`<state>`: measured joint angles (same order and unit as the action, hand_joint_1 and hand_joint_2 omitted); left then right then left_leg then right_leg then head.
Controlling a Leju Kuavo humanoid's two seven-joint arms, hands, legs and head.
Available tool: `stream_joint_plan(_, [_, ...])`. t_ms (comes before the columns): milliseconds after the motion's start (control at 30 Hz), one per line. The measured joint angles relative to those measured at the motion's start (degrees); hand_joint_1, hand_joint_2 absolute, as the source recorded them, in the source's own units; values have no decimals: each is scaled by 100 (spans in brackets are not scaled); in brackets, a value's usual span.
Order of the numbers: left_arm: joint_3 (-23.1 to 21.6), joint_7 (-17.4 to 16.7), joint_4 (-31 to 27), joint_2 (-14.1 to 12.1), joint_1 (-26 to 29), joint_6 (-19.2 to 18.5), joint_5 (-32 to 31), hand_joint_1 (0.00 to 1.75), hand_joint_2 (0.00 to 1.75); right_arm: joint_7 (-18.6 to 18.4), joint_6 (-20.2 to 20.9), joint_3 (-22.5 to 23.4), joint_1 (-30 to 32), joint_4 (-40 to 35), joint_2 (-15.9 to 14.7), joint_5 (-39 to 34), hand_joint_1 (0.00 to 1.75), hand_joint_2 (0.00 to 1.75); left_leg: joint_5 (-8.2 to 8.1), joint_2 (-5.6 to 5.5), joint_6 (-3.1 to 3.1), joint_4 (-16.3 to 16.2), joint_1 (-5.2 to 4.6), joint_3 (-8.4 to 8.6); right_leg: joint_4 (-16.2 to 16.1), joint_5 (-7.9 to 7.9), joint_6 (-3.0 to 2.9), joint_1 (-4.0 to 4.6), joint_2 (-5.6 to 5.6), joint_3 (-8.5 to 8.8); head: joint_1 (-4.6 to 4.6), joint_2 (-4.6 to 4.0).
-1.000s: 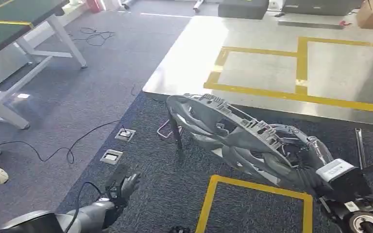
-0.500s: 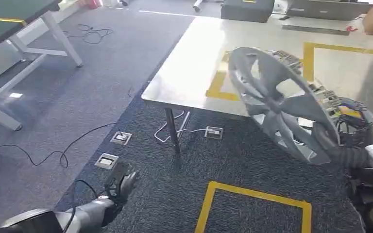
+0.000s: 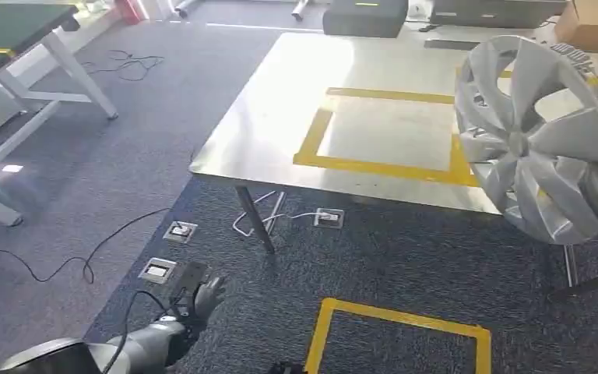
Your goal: Take the parts from the cabinet and place them on the table.
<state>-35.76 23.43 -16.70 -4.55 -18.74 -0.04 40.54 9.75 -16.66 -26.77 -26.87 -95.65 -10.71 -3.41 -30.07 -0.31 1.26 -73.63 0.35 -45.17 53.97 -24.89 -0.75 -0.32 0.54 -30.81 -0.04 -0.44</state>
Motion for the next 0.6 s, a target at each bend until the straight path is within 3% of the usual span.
stream_joint_plan(33, [0, -2, 0, 0, -2, -4, 0, 0, 0, 0, -2, 0, -1, 20, 0, 0, 175, 175, 174, 0, -40, 239, -15, 28, -2, -51, -4, 16, 10, 69, -2, -2])
stream_joint_plan(67, [0, -2, 0, 0, -8, -7, -2, 0, 0, 0, -13, 2, -2, 28, 0, -4, 175, 175, 456, -1, -103, 679, -56, 168, -5, -100, -6, 30, 14, 138, -2, 0])
stream_joint_plan(133, [0, -2, 0, -13, -24, -11, -9, 0, 0, 9, -55, 11, -6, 50, -2, -28, 175, 175, 1195, 0, -311, 1833, -173, 587, -15, -202, 0, 31, 20, 250, -4, -2])
stream_joint_plan(167, [0, -2, 0, -42, -31, -11, -11, 0, 0, 15, -74, 20, -4, 63, -7, -42, 175, 175, 1251, -24, -346, 2036, -214, 641, -12, -250, 29, 49, 35, 295, 9, -2])
stream_joint_plan(200, [0, -2, 0, -52, -40, -11, -13, 0, 0, 24, -96, 28, -11, 72, -11, -46, 175, 175, 1140, -23, -335, 2054, -222, 696, -44, -276, 60, 36, 46, 294, 0, -2])
stream_joint_plan(300, [0, -2, 0, -57, -47, -13, -11, 0, 0, 24, -98, 50, -20, 85, -13, -50, 175, 175, 1148, -12, -401, 2182, -203, 881, 0, -247, 128, 65, 39, 425, -26, 0])
stream_joint_plan(333, [0, 7, 0, -52, -49, -20, -7, 0, 0, 24, -98, 59, -18, 96, -28, -50, 175, 175, 1142, -10, -385, 2247, -160, 988, 160, -324, 136, 42, 14, 329, -28, 0])
stream_joint_plan(367, [0, 9, 0, -55, -58, -22, 7, 0, 0, 35, -101, 70, -39, 103, -46, -57, 175, 175, 1113, -14, -405, 2259, -147, 1042, 507, -388, 164, 40, 7, 167, 0, 0])
stream_joint_plan(400, [0, 9, 0, -53, -64, -30, 11, 0, 0, 57, -101, 70, -48, 105, -46, -63, 175, 175, 1077, -14, -410, 2259, -143, 1069, 975, -528, 190, 25, 6, -102, -11, 0])
stream_joint_plan(433, [0, 7, 0, -50, -58, -31, 17, 0, 0, 66, -101, 72, -45, 105, -48, -63, 175, 175, 1036, -14, -400, 2258, -138, 1100, 1395, -746, 225, 2, 5, -369, -4, 0])
stream_joint_plan(467, [0, 7, 0, -39, -44, -35, 24, 0, 0, 66, -101, 76, -38, 116, -57, -68, 175, 175, 993, -16, -386, 2256, -130, 1139, 1710, -945, 263, -16, 4, -592, -11, 0])
stream_joint_plan(500, [0, 7, 0, -37, -28, -37, 24, 0, 0, 66, -101, 76, -28, 133, -57, -70, 175, 175, 945, -21, -362, 2246, -107, 1190, 1825, -1024, 305, -38, 1, -732, -7, 0])
stream_joint_plan(533, [0, 9, 0, -37, -14, -37, 26, 0, 0, 66, -101, 76, -14, 148, -57, -70, 175, 175, 885, -35, -328, 2232, -78, 1260, 1655, -901, 356, -67, -4, -734, -9, 0])
stream_joint_plan(567, [0, 7, 2, -35, -12, -37, 26, 0, 0, 66, -98, 76, -11, 155, -57, -72, 175, 175, 825, -43, -293, 2211, -51, 1322, 1289, -636, 405, -102, -8, -649, -2, 0])
stream_joint_plan(600, [0, 9, 2, -31, -12, -35, 28, 0, 0, 68, -101, 81, -12, 157, -57, -72, 175, 175, 755, -50, -252, 2176, -23, 1389, 771, -242, 463, -153, -12, -487, -7, 0])
